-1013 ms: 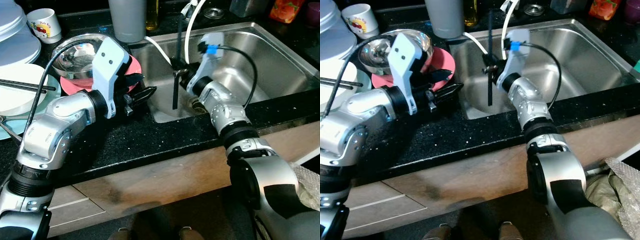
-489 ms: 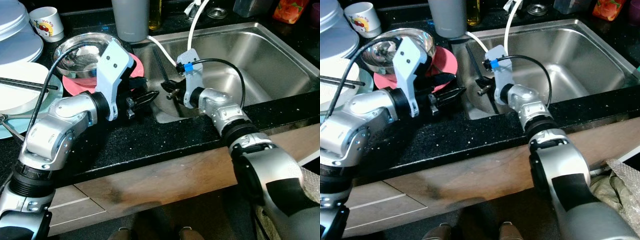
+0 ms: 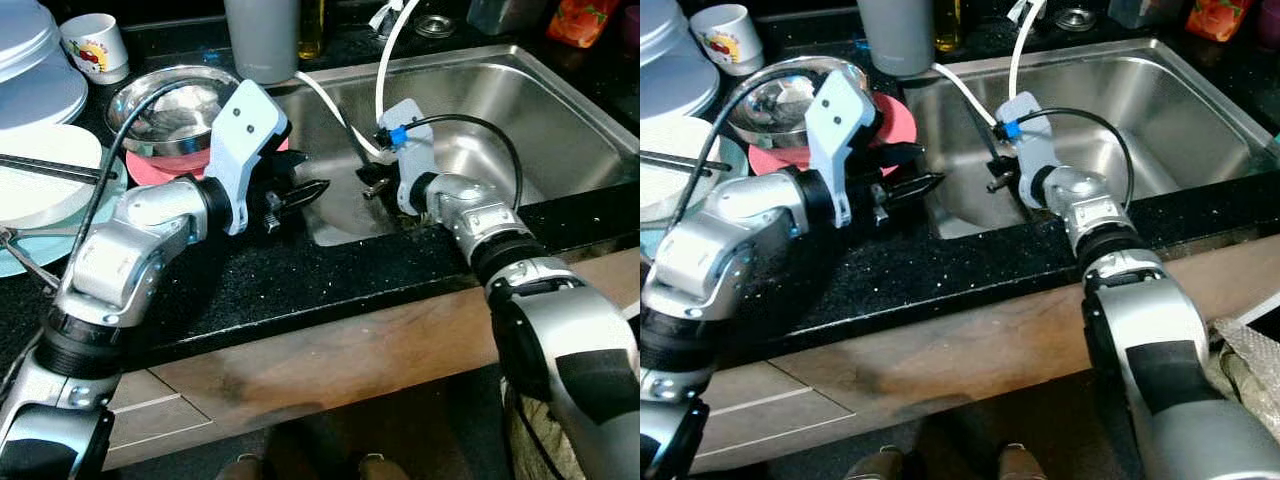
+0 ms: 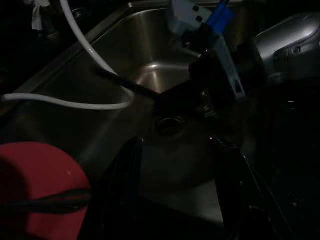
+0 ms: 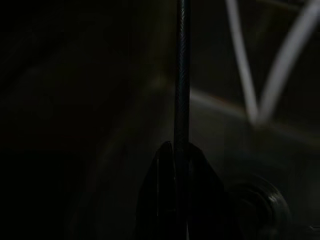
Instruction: Kitchen organization
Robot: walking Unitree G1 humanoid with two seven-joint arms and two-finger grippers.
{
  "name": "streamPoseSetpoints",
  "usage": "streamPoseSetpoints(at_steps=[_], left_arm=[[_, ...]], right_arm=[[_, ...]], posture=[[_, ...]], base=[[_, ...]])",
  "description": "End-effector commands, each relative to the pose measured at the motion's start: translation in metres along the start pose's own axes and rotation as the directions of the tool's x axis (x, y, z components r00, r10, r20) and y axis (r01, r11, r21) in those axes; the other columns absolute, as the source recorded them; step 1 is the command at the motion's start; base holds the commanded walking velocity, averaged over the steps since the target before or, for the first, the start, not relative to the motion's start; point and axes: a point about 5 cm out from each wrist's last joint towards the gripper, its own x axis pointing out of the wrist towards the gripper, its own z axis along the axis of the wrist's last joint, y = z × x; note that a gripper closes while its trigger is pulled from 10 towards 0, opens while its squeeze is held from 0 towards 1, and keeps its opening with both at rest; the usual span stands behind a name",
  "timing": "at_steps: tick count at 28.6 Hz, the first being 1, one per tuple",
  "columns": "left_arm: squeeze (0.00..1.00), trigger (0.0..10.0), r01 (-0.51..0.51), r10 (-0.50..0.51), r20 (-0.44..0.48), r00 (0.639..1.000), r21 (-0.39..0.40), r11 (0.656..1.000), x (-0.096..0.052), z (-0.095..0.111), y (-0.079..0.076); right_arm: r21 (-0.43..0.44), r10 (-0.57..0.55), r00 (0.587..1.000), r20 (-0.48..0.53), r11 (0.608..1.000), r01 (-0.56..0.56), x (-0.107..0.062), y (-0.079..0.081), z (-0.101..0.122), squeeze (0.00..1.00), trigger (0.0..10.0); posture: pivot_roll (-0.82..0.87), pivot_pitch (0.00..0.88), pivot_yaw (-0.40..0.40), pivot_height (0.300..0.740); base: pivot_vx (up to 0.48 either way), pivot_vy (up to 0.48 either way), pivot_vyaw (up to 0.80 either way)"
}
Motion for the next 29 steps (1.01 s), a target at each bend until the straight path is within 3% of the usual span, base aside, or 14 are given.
streamPoseSetpoints(at_steps=[1, 17, 18, 19, 20, 21, 24, 25, 26, 29], left_arm=[[0.0, 10.0, 0.006, -0.006, -0.004, 1.0, 0.011, 1.0, 0.002, -0.001, -0.001], [0.0, 10.0, 0.018, -0.018, -0.003, 1.0, 0.026, 0.999, 0.005, -0.003, 0.0], [0.0, 10.0, 0.018, -0.018, -0.003, 1.0, 0.027, 0.999, 0.005, -0.003, 0.001], [0.0, 10.0, 0.018, -0.018, -0.003, 1.0, 0.027, 0.999, 0.005, -0.003, 0.001], [0.0, 10.0, 0.018, -0.018, -0.003, 1.0, 0.027, 0.999, 0.005, -0.003, 0.001], [0.0, 10.0, 0.011, -0.011, 0.0, 1.0, 0.029, 1.0, 0.004, -0.002, 0.002], [0.0, 10.0, 0.001, -0.001, 0.003, 1.0, 0.027, 1.0, 0.004, -0.001, 0.003], [0.0, 10.0, -0.008, 0.008, 0.006, 1.0, 0.025, 1.0, 0.004, -0.001, 0.005], [0.0, 10.0, -0.023, 0.023, 0.014, 1.0, 0.025, 0.999, 0.003, 0.001, 0.007], [0.0, 10.0, -0.064, 0.063, 0.039, 0.997, 0.027, 0.998, 0.002, 0.006, 0.012]], right_arm=[[-0.013, 0.004, 1.0, -0.016, 1.0, -0.005, 0.0, 0.0, -0.001, 0.0, 10.0], [-0.032, 0.063, 0.998, -0.023, 0.997, -0.064, 0.003, 0.008, -0.005, 0.0, 10.0], [-0.032, 0.065, 0.998, -0.022, 0.997, -0.066, 0.003, 0.008, -0.005, 0.68, 10.0], [-0.032, 0.066, 0.998, -0.021, 0.997, -0.067, 0.002, 0.008, -0.005, 0.76, 10.0], [-0.032, 0.066, 0.998, -0.021, 0.997, -0.067, 0.002, 0.008, -0.005, 0.76, 10.0], [-0.034, 0.066, 0.998, -0.017, 0.997, -0.066, 0.002, 0.007, -0.004, 0.96, 10.0], [-0.04, 0.059, 0.998, -0.012, 0.997, -0.06, 0.002, 0.006, -0.002, 0.89, 10.0], [-0.04, 0.058, 0.998, -0.006, 0.997, -0.058, 0.002, 0.006, -0.001, 0.73, 10.0], [-0.043, 0.058, 0.998, 0.008, 0.997, -0.057, 0.002, 0.005, 0.002, 0.0, 10.0], [-0.043, 0.046, 0.998, 0.051, 0.998, -0.044, 0.001, 0.003, 0.011, 0.0, 10.0]], posture=[[0.07, 0.151, 0.008, 0.74], [0.07, 0.146, 0.011, 0.74], [0.07, 0.145, 0.01, 0.74], [0.07, 0.145, 0.01, 0.74], [0.07, 0.145, 0.01, 0.74], [0.07, 0.143, 0.009, 0.74], [0.07, 0.143, 0.009, 0.74], [0.07, 0.141, 0.009, 0.74], [0.07, 0.14, 0.009, 0.74], [0.07, 0.138, 0.009, 0.74]], base=[[0.0, 0.0, 0.0], [0.0, 0.0, 0.0], [0.0, 0.0, 0.0], [0.0, 0.0, 0.0], [0.0, 0.0, 0.0], [0.0, 0.0, 0.0], [0.0, 0.0, 0.0], [0.0, 0.0, 0.0], [0.0, 0.0, 0.0], [0.0, 0.0, 0.0]])
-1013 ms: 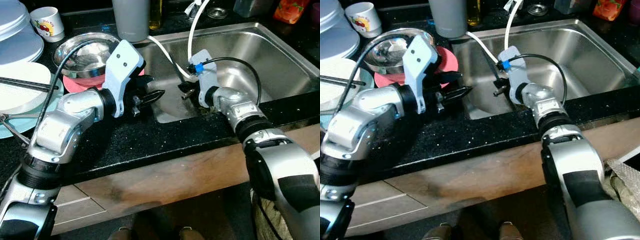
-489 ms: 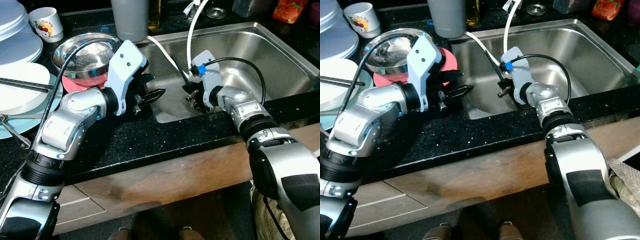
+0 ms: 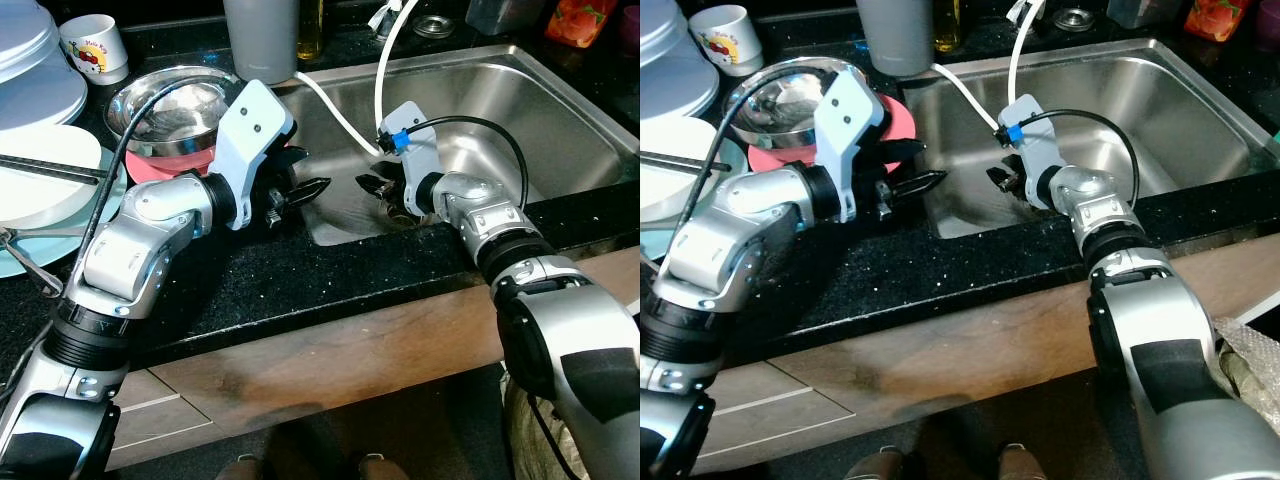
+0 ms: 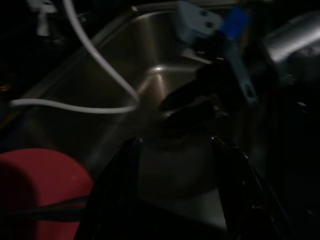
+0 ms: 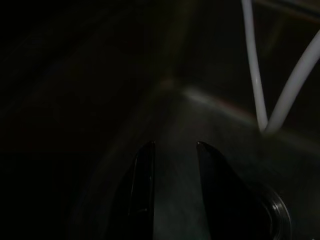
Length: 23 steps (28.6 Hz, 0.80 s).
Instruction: Kitchen organization
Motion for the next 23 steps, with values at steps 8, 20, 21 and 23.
streamPoseSetpoints(at_steps=[8, 20, 21, 23], left_arm=[[0.0, 10.0, -0.171, 0.17, 0.081, 0.982, 0.009, 0.985, -0.011, 0.024, 0.03], [0.09, 10.0, -0.45, 0.453, 0.027, 0.891, -0.086, 0.889, -0.065, 0.04, 0.09], [0.51, 10.0, -0.492, 0.496, 0.012, 0.868, -0.103, 0.864, -0.071, 0.039, 0.098], [1.0, 10.0, -0.531, 0.533, -0.015, 0.846, -0.116, 0.84, -0.076, 0.036, 0.104]], right_arm=[[0.114, -0.115, 0.955, 0.275, 0.99, 0.087, -0.006, -0.016, 0.05, 0.0, 10.0], [0.2, -0.067, 0.855, 0.515, 0.979, -0.044, -0.01, -0.001, 0.083, 0.0, 10.0], [0.201, -0.062, 0.851, 0.521, 0.978, -0.052, -0.009, 0.002, 0.082, 0.0, 10.0], [0.197, -0.055, 0.85, 0.524, 0.979, -0.058, -0.009, 0.005, 0.08, 0.0, 10.0]], posture=[[0.07, 0.129, 0.004, 0.74], [0.07, 0.126, -0.002, 0.74], [0.07, 0.127, -0.001, 0.74], [0.07, 0.129, 0.0, 0.74]], base=[[0.0, 0.0, 0.0], [0.0, 0.0, 0.0], [0.0, 0.0, 0.0], [0.0, 0.0, 0.0]])
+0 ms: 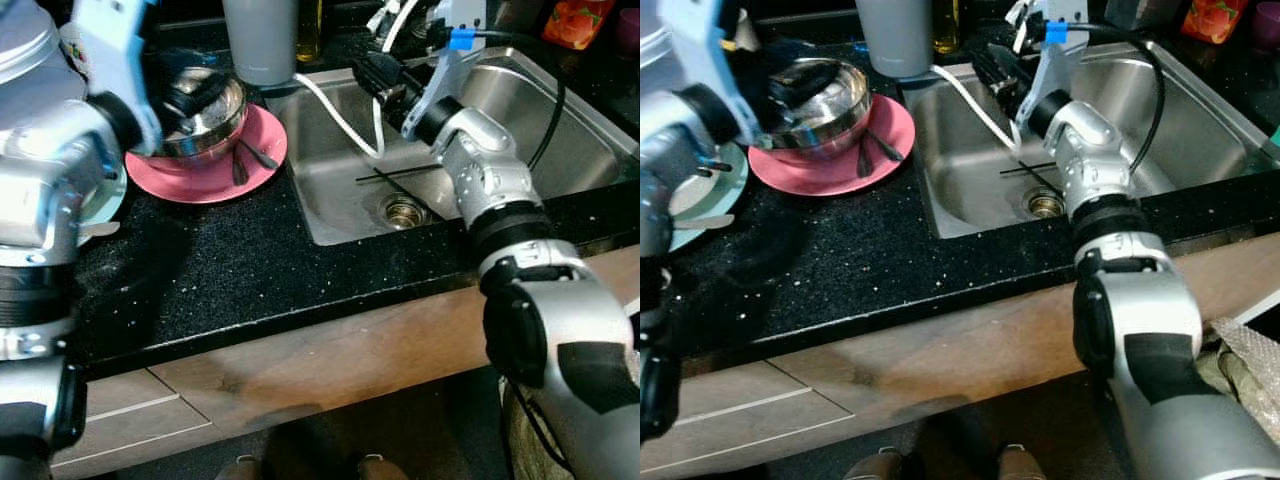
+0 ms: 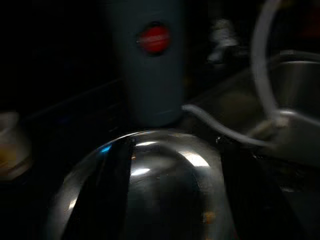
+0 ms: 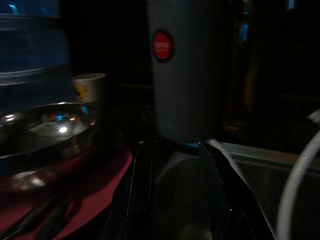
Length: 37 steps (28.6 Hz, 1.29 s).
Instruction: Kitchen organization
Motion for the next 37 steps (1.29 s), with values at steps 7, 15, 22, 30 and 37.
streamPoseSetpoints(at_steps=[7, 15, 22, 30, 37], left_arm=[[1.0, 10.0, -0.192, 0.187, -0.164, 0.969, -0.019, 0.981, -0.002, -0.016, 0.024], [0.0, 10.0, 0.135, -0.132, -0.049, 0.99, 0.071, 0.988, 0.005, 0.002, -0.009], [0.0, 10.0, 0.402, -0.343, -0.24, 0.908, 0.271, 0.875, -0.005, -0.002, -0.016], [0.0, 10.0, 0.515, -0.428, -0.322, 0.845, 0.269, 0.814, 0.001, -0.003, -0.011], [0.0, 10.0, 0.548, -0.449, -0.387, 0.805, 0.197, 0.813, 0.009, -0.018, -0.004]], right_arm=[[0.02, 0.02, 1.0, 0.01, 1.0, -0.021, -0.002, 0.008, -0.001, 0.0, 10.0], [0.027, 0.013, 1.0, 0.015, 1.0, -0.013, -0.006, 0.01, 0.003, 0.0, 10.0], [0.036, 0.028, 1.0, 0.006, 0.999, -0.029, -0.008, 0.013, 0.003, 0.0, 10.0], [0.039, 0.032, 0.999, 0.004, 0.999, -0.032, -0.007, 0.015, 0.005, 0.0, 10.0], [0.037, 0.027, 1.0, 0.001, 0.999, -0.027, -0.01, 0.014, 0.006, 0.0, 10.0]], posture=[[0.07, 0.13, 0.006, 0.74], [0.06, 0.132, 0.01, 0.74], [0.07, 0.131, 0.005, 0.74], [0.07, 0.128, 0.009, 0.74], [0.07, 0.126, 0.015, 0.74]], base=[[0.0, 0.0, 0.0], [0.0, 0.0, 0.0], [0.0, 0.0, 0.0], [0.0, 0.0, 0.0], [0.0, 0.0, 0.0]])
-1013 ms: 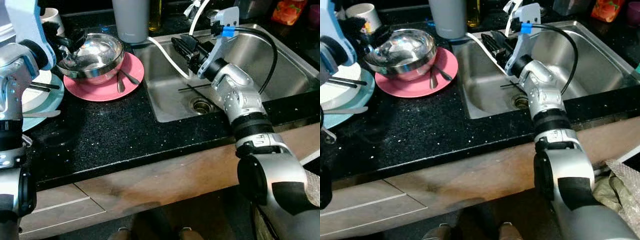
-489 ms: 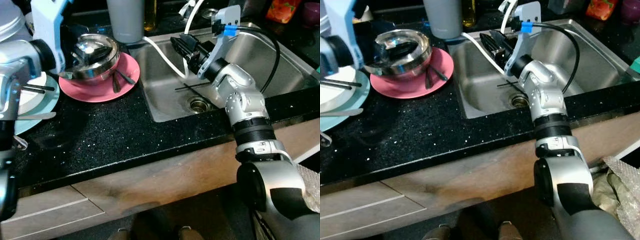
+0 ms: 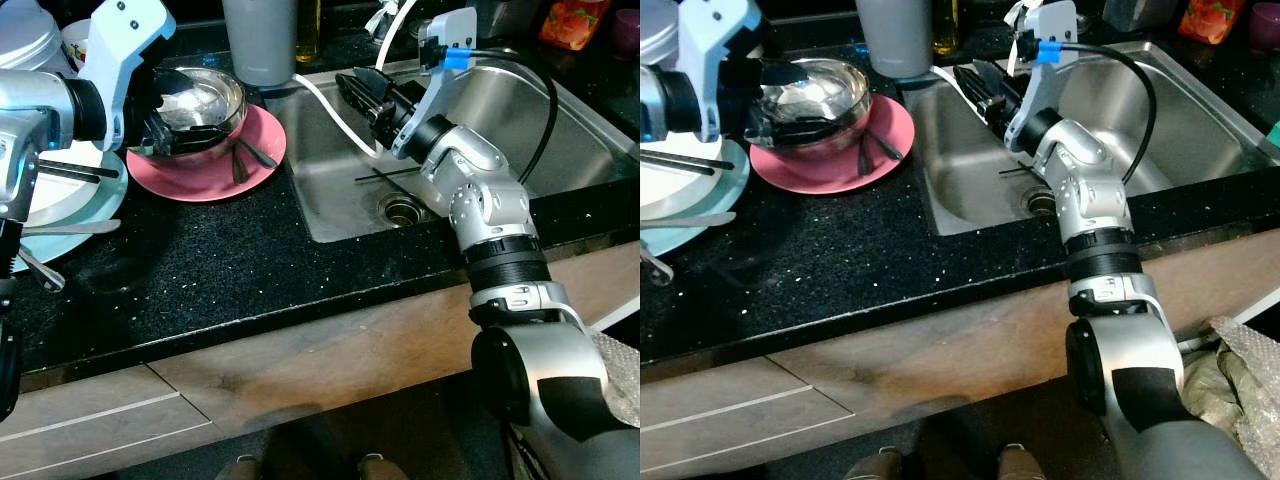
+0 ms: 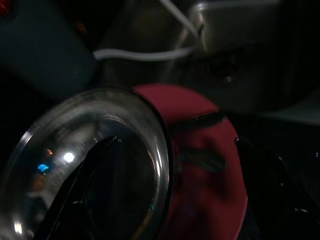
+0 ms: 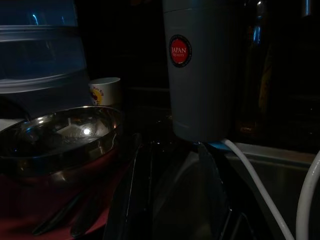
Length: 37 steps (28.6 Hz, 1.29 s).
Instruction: Kitchen organization
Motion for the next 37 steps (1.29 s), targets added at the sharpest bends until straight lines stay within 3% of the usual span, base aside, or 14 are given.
streamPoseSetpoints(at_steps=[1, 11, 12, 13, 14, 37], left_arm=[[0.0, 10.0, 0.019, -0.02, -0.029, 0.999, -0.01, 1.0, 0.003, -0.005, 0.001], [0.0, 10.0, 0.091, -0.097, -0.092, 0.991, -0.071, 0.993, 0.012, -0.025, 0.003], [0.0, 8.3, 0.091, -0.098, -0.089, 0.991, -0.073, 0.993, 0.012, -0.025, 0.003], [0.0, 5.9, 0.092, -0.098, -0.087, 0.991, -0.074, 0.993, 0.012, -0.024, 0.004], [0.0, 0.0, 0.093, -0.099, -0.086, 0.991, -0.075, 0.993, 0.012, -0.024, 0.004], [0.0, 0.0, 0.134, -0.134, -0.032, 0.99, -0.001, 0.991, 0.012, -0.018, 0.007]], right_arm=[[0.009, -0.005, 1.0, -0.005, 1.0, 0.005, -0.003, -0.001, -0.002, 0.0, 10.0], [0.009, -0.011, 1.0, -0.008, 1.0, 0.011, -0.005, -0.001, 0.0, 0.0, 10.0], [0.009, -0.012, 1.0, -0.008, 1.0, 0.012, -0.005, -0.001, 0.0, 0.0, 10.0], [0.009, -0.012, 1.0, -0.008, 1.0, 0.012, -0.005, -0.001, -0.001, 0.0, 10.0], [0.01, -0.012, 1.0, -0.007, 1.0, 0.012, -0.005, -0.001, 0.0, 0.0, 10.0], [0.007, -0.01, 1.0, -0.011, 1.0, 0.01, -0.004, -0.002, 0.001, 0.0, 10.0]], posture=[[0.07, 0.126, 0.015, 0.74], [0.07, 0.116, 0.018, 0.74], [0.07, 0.112, 0.016, 0.74], [0.07, 0.112, 0.016, 0.74], [0.07, 0.112, 0.017, 0.74], [0.07, 0.116, 0.014, 0.74]], base=[[0.0, 0.0, 0.0], [0.0, 0.0, 0.0], [0.0, 0.0, 0.0], [0.0, 0.0, 0.0], [0.0, 0.0, 0.0], [0.0, 0.0, 0.0]])
